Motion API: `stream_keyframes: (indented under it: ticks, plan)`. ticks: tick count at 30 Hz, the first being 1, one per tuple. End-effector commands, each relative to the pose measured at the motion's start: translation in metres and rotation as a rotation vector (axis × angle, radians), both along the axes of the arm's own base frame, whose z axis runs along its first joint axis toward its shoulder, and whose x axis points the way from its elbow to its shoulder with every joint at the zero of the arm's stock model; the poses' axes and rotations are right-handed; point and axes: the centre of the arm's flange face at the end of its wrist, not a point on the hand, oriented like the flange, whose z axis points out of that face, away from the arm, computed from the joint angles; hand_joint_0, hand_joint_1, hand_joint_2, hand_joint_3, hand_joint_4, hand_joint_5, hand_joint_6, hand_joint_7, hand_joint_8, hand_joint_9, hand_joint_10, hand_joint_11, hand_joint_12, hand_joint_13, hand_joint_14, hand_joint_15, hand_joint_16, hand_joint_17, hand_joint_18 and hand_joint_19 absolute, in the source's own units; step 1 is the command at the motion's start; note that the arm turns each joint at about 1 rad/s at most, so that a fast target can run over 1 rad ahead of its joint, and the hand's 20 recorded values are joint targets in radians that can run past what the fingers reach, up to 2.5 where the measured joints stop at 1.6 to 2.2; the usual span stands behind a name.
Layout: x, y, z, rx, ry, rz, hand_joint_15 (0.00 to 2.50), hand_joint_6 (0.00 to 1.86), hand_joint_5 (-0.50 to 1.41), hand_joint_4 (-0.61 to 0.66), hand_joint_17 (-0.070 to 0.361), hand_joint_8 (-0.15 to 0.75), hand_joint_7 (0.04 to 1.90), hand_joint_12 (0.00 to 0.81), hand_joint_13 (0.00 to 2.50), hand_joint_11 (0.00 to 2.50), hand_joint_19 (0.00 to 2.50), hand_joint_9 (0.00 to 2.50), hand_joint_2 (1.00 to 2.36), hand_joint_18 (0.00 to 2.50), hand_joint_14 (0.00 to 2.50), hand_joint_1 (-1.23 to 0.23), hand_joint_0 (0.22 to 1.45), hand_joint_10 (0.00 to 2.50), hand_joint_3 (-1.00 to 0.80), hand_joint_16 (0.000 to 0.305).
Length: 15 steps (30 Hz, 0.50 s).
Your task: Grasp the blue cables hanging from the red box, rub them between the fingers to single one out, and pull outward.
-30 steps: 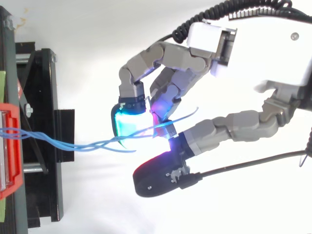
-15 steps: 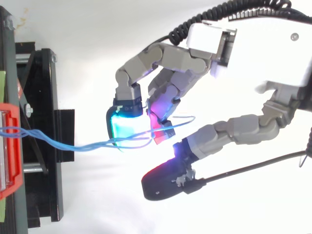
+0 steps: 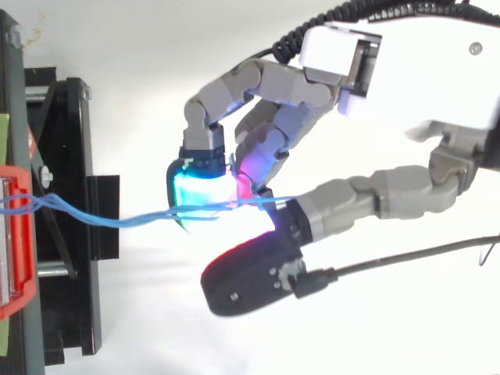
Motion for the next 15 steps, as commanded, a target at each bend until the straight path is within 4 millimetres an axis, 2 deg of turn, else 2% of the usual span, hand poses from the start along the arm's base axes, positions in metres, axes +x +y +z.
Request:
stream_keyframes:
  ticks: [1,7,11,15]
  plan:
    - [0.0008,-0.0006,0.0032,0.001,-0.005,0.002,0.66,0.77,-0.14,0.03,0.128,0.283,1.11,0.413,0.71,0.99,0.59,1.11,1.00,0.50,0.03,-0.44,0.48,0.03,-0.50,0.057]
    - [0.0005,-0.0005,0.0035,-0.001,-0.002,0.004,0.67,0.77,-0.14,0.01,0.117,0.259,1.16,0.394,0.71,1.00,0.62,1.10,1.00,0.47,0.03,-0.41,0.56,0.03,-0.45,0.052]
    - [0.0007,-0.0005,0.0037,0.000,-0.003,0.004,0.67,0.78,-0.14,0.04,0.115,0.262,1.19,0.391,0.71,1.01,0.63,1.12,1.01,0.48,0.03,-0.49,0.60,0.03,-0.32,0.051]
    - [0.0003,-0.0005,0.0034,-0.001,0.000,0.004,0.67,0.81,-0.16,0.07,0.115,0.266,1.12,0.394,0.72,1.03,0.63,1.10,1.02,0.49,0.03,-0.57,0.60,0.03,-0.23,0.051]
